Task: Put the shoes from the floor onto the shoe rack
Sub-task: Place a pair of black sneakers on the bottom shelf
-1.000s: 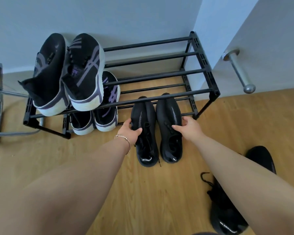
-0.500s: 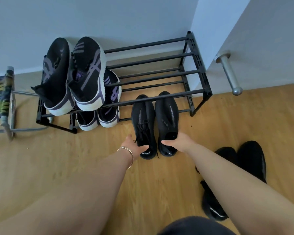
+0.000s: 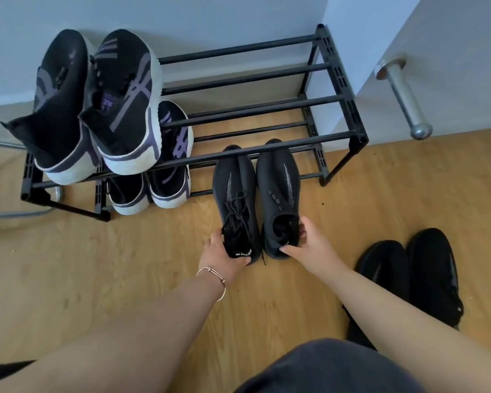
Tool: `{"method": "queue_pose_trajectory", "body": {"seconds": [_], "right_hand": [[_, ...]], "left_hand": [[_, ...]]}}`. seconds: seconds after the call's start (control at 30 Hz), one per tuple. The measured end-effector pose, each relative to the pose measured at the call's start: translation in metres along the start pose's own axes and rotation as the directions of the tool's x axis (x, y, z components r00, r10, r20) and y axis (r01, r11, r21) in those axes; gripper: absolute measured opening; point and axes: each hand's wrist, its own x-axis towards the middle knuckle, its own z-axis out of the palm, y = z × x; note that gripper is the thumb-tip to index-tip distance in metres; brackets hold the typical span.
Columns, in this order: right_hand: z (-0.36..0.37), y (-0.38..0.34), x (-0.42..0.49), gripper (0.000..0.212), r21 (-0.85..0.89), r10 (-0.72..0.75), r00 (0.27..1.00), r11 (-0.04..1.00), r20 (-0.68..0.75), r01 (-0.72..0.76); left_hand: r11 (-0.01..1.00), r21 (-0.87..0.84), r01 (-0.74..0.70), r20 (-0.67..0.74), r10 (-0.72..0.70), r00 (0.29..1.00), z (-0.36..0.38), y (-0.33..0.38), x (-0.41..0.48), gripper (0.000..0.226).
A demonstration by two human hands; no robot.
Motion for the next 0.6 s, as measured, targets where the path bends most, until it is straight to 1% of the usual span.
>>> {"method": "queue_pose_trajectory", "body": {"seconds": [0.17, 0.27, 0.33, 0.4, 0.5, 0.6], "right_hand": [[0.0, -0.006, 0.006, 0.078, 0.109, -0.039, 0.997, 0.993, -0.068, 0.047], [-0.006, -0.017, 0.015, 0.074, 0.131, -0.062, 0.994, 0.989, -0.089, 0.073], [-0.012, -0.025, 0.025, 0.076, 0.126, -0.062, 0.995, 0.99, -0.081, 0.071], [-0.019, -0.033, 0.036, 0.083, 0.099, -0.067, 0.996, 0.993, -0.056, 0.072], [-0.027, -0.044, 0.051, 0.093, 0.034, -0.111, 0.994, 0.993, -0.022, 0.112], [-0.03, -0.054, 0.063, 0.089, -0.007, -0.152, 0.988, 0.988, -0.036, 0.152]], "left_hand": [[0.992, -0.113, -0.052, -0.056, 0.046, 0.997, -0.008, 0.004, 0.003, 0.099], [0.988, -0.139, -0.065, -0.078, 0.055, 0.995, -0.019, 0.018, 0.009, 0.095], [0.984, -0.16, -0.075, -0.084, 0.062, 0.995, -0.026, 0.029, 0.016, 0.091], [0.982, -0.169, -0.089, -0.088, 0.074, 0.993, -0.034, 0.04, 0.025, 0.089], [0.982, -0.163, -0.1, -0.085, 0.087, 0.993, -0.046, 0.055, 0.039, 0.09], [0.986, -0.111, -0.125, -0.051, 0.12, 0.991, -0.056, 0.066, 0.05, 0.09]]}}
